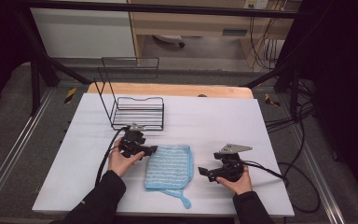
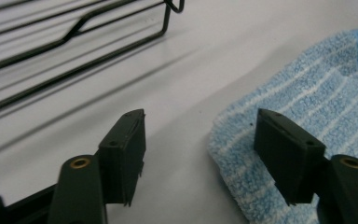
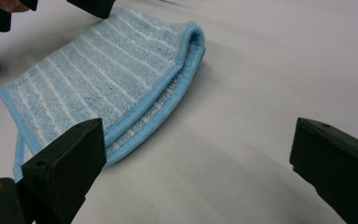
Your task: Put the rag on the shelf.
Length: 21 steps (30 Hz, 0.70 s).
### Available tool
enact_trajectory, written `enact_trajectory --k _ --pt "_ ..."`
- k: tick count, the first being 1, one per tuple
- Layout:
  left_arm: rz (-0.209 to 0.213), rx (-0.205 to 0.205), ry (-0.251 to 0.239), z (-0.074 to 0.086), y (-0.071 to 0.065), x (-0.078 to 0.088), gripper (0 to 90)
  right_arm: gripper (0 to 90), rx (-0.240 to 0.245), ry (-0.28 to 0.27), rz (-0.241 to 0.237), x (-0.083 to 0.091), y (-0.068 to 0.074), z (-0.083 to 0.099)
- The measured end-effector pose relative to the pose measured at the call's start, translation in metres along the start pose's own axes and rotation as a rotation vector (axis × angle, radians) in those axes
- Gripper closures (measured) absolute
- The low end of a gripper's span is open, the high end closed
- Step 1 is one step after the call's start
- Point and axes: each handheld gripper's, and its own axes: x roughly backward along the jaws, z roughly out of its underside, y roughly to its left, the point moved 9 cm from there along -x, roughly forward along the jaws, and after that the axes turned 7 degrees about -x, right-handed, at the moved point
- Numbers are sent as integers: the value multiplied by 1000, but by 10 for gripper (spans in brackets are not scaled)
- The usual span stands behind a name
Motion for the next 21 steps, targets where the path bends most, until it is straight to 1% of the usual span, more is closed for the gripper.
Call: enact_trajectory --k 2,4,6,7,9,12,13,21 --pt "15 0 19 4 -2 -3 425 52 -2 3 -3 -1 1 1" --pt "30 13 10 6 -4 -5 472 54 -2 7 2 -1 0 1" --pt "38 18 13 9 -5 -6 509 59 -5 4 1 -1 0 1" --pt "49 23 13 10 -6 -7 526 61 -5 2 1 -1 0 1" --pt "65 38 8 10 -8 -7 581 64 -7 2 3 -2 0 1" --pt "84 40 16 11 -12 -7 676 73 -7 5 1 -3 0 1" --pt "84 41 15 11 -14 -8 702 76 -4 5 1 -3 0 1" --pt "78 29 21 11 -17 -8 764 86 -20 3 7 -4 -2 -2"
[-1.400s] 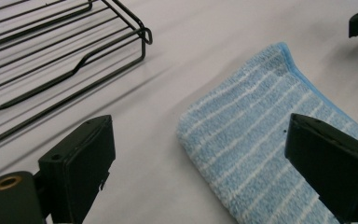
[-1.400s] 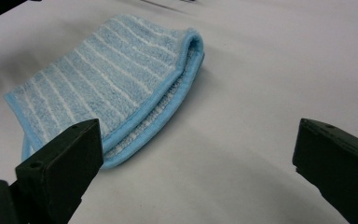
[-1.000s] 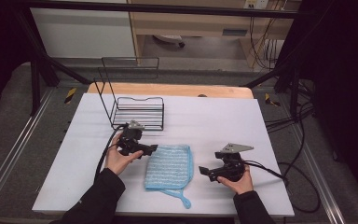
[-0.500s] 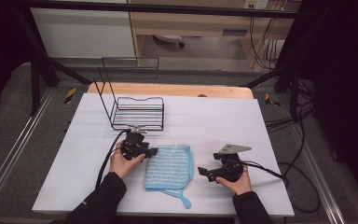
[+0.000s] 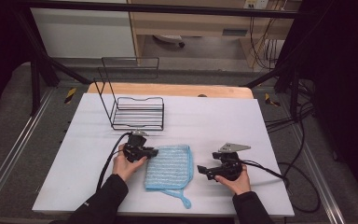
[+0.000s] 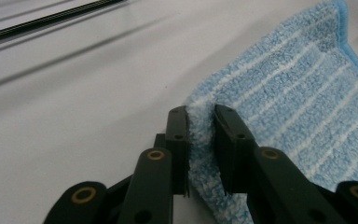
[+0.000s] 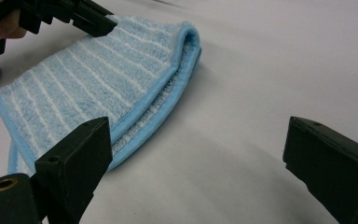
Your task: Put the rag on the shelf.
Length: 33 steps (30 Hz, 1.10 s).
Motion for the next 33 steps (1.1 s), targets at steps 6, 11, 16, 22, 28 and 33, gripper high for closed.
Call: enact_trajectory --k 6,11,16,22,28,33 --pt "-3 1 -1 0 -1 -1 781 115 7 -7 5 -7 4 -9" --pt "4 10 -6 0 0 -1 783 156 18 -4 23 -20 8 -19" --pt "-1 -3 -4 0 0 -1 783 224 12 -13 32 -34 9 -33" --pt "-8 -19 -5 0 -1 -1 782 327 -20 -29 44 -53 5 -50" --pt "-8 -20 -11 1 -1 -1 780 447 -25 23 62 -70 4 -43" --pt "-13 -23 -17 1 -1 -2 778 532 -42 50 56 -74 5 -36"
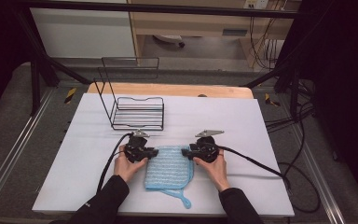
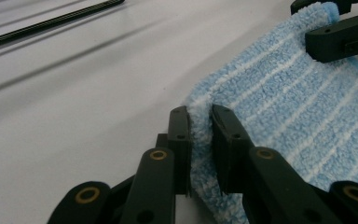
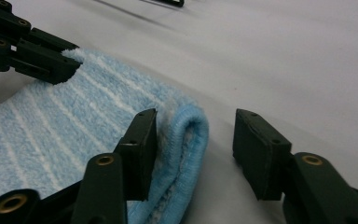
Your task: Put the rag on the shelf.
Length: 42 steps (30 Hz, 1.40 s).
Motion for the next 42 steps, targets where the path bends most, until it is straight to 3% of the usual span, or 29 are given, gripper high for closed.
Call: enact_trajectory --k 14,32,39,42 --pt "16 -12 -8 1 1 0 775 735 -66 37 -67 1 9 7" --pt "43 37 -28 -2 2 5 803 791 -102 22 -90 5 10 4" --pt "49 39 -82 -8 1 18 806 793 -110 -29 -123 16 16 -5" --pt "46 24 -136 -15 0 30 806 792 -108 -62 -141 24 20 -10"
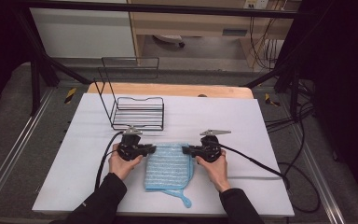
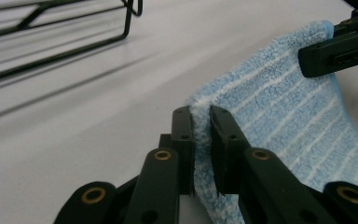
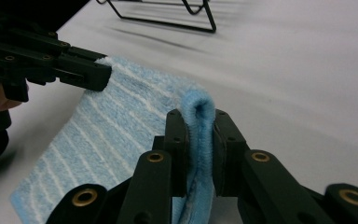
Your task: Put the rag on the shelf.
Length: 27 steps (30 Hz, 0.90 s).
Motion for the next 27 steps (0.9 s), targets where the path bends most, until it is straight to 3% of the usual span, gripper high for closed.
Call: enact_trajectory --k 13,27 --pt "4 -25 -131 -27 -13 29 807 797 39 -125 -56 27 18 -23" --pt "-11 -74 -204 -46 -25 52 808 802 114 -202 -64 49 37 -39"
